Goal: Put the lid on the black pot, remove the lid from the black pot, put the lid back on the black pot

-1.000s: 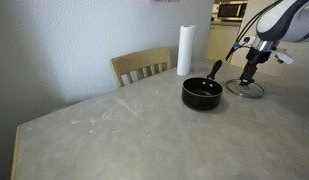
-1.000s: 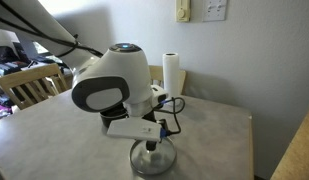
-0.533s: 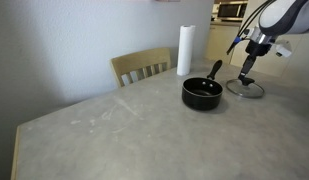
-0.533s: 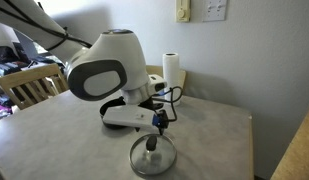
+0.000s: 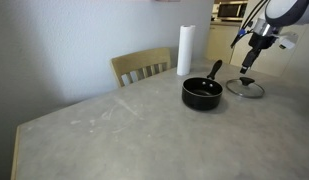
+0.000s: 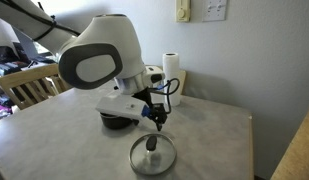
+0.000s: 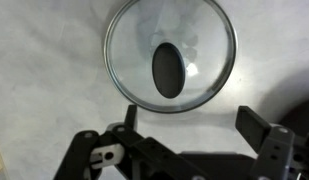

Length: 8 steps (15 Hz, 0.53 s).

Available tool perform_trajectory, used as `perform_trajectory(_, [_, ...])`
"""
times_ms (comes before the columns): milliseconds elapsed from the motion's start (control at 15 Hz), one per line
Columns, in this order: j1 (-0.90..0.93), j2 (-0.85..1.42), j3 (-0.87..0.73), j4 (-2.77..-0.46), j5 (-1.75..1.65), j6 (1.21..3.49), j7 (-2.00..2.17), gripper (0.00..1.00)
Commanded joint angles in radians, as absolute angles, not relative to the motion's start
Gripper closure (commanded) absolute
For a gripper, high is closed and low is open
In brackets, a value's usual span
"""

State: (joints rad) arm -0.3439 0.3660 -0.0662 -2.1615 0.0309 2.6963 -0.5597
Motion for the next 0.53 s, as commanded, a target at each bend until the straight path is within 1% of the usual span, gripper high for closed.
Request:
perform_trajectory(0, [-0.335,0.318,-0.082,-2.192,0.012,2.657,-0.52,0.0])
perform_trajectory(467, [-0.343,0.353,-0.076,-2.174,0.027,2.652,-0.524,0.0])
